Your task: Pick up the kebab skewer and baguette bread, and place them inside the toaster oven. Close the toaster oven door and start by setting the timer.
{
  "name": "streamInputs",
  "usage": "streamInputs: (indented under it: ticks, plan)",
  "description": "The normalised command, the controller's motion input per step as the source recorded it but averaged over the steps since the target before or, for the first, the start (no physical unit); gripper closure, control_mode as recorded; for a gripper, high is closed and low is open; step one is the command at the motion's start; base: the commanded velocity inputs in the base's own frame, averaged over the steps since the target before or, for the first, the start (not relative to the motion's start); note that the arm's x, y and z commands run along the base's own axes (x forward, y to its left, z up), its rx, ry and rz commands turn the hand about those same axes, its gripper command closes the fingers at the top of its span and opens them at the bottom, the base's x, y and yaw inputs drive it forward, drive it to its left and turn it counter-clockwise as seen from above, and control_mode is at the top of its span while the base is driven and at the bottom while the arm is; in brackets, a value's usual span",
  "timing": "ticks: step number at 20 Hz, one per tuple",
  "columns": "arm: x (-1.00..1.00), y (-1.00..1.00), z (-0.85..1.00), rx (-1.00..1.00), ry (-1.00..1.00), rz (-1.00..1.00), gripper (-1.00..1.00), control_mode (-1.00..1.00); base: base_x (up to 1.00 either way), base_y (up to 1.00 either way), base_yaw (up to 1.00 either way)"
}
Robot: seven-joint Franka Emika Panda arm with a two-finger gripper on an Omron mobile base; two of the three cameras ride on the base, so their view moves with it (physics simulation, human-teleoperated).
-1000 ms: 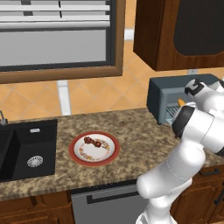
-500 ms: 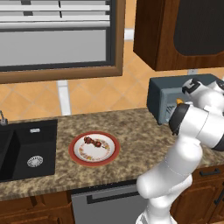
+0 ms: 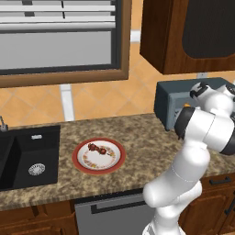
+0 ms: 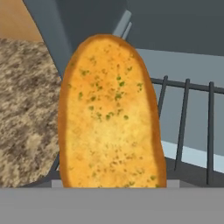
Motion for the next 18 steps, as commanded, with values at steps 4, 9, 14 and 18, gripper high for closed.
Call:
streamInputs:
  ticks: [4, 9, 14, 18]
  plan:
    - [0.00, 0.00, -0.04, -0.01, -0.02, 0.02, -1.00, -1.00, 0.00, 0.00, 0.00]
    - [0.00, 0.00, 0.00, -0.01, -0.03, 0.00, -1.00, -1.00, 0.00, 0.00, 0.00]
    - [0.00, 0.00, 0.00, -0.01, -0.03, 0.00, -1.00, -1.00, 0.00, 0.00, 0.00]
    - [-0.01, 0.00, 0.13, -0.02, -0.04, 0.00, -1.00, -1.00, 0.00, 0.00, 0.00]
